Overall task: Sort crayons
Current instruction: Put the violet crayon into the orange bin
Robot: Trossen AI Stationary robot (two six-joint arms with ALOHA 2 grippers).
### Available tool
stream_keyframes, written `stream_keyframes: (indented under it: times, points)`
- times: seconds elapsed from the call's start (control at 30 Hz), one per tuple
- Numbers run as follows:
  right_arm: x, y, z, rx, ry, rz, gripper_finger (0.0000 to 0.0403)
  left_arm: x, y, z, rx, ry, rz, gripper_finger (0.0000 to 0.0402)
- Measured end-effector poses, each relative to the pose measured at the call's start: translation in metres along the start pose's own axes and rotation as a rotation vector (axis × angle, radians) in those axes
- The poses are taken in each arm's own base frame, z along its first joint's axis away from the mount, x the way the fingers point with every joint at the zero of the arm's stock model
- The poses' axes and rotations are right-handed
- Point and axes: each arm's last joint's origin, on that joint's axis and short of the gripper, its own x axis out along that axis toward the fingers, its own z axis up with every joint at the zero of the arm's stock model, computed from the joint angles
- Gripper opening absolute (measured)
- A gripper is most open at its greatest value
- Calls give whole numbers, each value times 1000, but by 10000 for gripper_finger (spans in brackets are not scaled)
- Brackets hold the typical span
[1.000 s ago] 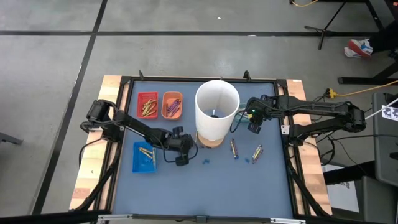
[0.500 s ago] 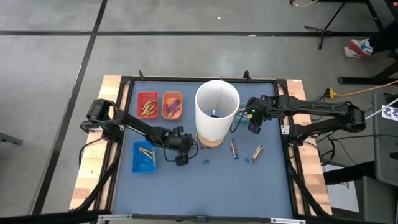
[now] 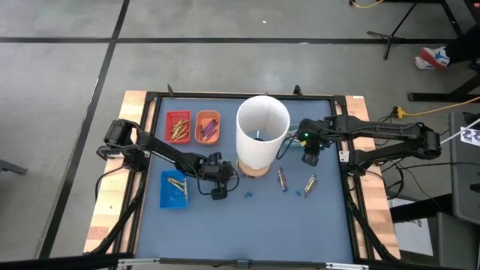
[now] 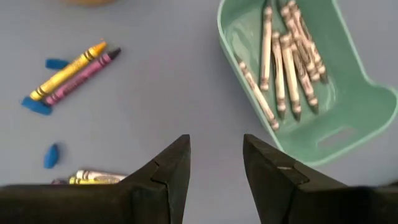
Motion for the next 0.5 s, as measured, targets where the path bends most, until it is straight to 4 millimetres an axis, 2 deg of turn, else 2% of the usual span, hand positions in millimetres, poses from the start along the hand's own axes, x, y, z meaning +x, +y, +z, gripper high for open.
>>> stream_keyframes:
  times: [0.23,0.5]
  points:
    - [0,-1,-5,21,48,-10,147,-2,-3,0,4,-3,-6,1]
    - [0,-1,-5,23,48,-10,147,-22,-10,4,16,-49,-56,0]
